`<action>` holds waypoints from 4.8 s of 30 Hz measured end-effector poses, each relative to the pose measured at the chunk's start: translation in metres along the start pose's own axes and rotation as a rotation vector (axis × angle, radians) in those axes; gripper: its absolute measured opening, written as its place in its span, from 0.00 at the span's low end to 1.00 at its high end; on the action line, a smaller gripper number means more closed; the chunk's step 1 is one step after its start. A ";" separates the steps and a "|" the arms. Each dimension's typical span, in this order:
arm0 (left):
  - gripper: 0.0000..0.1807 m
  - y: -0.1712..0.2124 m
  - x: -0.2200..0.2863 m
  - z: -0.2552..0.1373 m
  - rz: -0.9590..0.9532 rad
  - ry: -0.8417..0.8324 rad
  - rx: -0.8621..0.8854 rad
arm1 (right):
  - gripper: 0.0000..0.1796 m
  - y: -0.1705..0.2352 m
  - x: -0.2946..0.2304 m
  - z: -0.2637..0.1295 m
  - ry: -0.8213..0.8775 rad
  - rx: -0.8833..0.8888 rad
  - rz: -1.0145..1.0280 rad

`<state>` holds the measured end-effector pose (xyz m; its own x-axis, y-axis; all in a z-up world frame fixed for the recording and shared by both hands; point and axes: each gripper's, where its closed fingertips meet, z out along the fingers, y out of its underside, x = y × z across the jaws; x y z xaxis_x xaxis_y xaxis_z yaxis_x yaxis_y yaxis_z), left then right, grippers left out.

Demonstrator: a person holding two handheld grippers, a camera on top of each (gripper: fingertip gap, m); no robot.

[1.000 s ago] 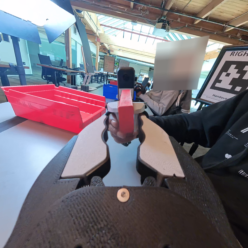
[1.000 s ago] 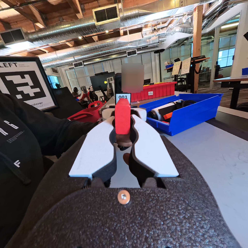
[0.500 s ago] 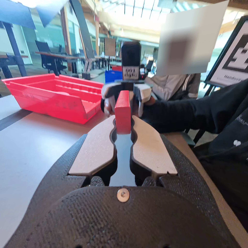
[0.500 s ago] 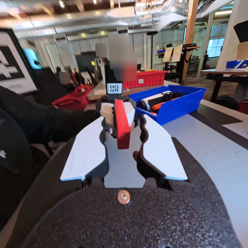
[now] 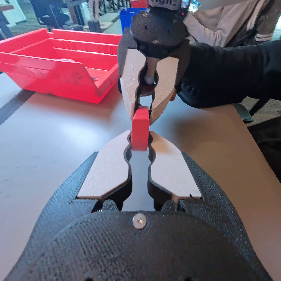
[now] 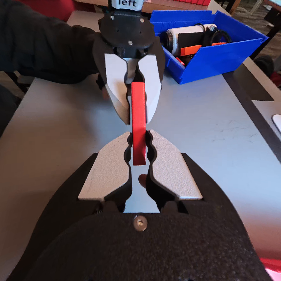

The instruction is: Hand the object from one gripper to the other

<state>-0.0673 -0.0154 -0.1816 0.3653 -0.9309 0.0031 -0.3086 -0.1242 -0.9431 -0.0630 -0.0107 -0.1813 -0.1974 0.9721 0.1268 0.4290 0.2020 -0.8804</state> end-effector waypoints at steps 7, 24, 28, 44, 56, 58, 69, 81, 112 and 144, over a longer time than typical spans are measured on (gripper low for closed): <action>0.23 0.002 -0.027 -0.012 0.237 -0.286 -0.137 | 0.09 0.006 0.023 0.007 0.305 -0.147 -0.323; 0.09 0.013 -0.052 -0.019 0.847 -0.604 -0.396 | 0.14 0.001 0.037 0.008 0.491 -0.194 -0.499; 0.09 0.004 -0.048 -0.019 1.058 -0.663 -0.399 | 0.25 -0.015 0.028 -0.012 0.243 0.025 -0.061; 0.25 0.001 -0.025 0.004 0.588 -0.442 -0.189 | 0.18 0.021 0.032 -0.013 0.224 -0.174 -0.119; 0.31 0.035 -0.044 -0.002 0.358 -0.366 -0.275 | 0.18 0.015 0.029 0.018 0.461 -0.303 -0.839; 0.22 0.039 -0.046 -0.003 0.414 -0.386 -0.311 | 0.18 0.014 0.028 0.021 0.465 -0.302 -0.859; 0.20 0.009 -0.053 -0.014 0.763 -0.592 -0.295 | 0.35 -0.002 0.034 -0.003 0.214 0.041 0.013; 0.19 -0.006 -0.050 -0.017 0.874 -0.666 -0.259 | 0.10 -0.002 0.028 0.002 0.028 0.192 0.237; 0.20 -0.023 0.003 -0.023 -0.433 0.286 0.206 | 0.10 -0.033 0.001 -0.017 0.084 0.269 -0.227; 0.22 -0.030 0.004 -0.022 -0.760 0.471 0.247 | 0.10 -0.036 0.000 -0.014 0.176 0.216 -0.361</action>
<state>-0.0762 -0.0229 -0.1464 -0.0190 -0.6798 0.7331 0.0835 -0.7318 -0.6764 -0.0659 -0.0159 -0.1427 -0.1397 0.8533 0.5024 0.1629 0.5203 -0.8383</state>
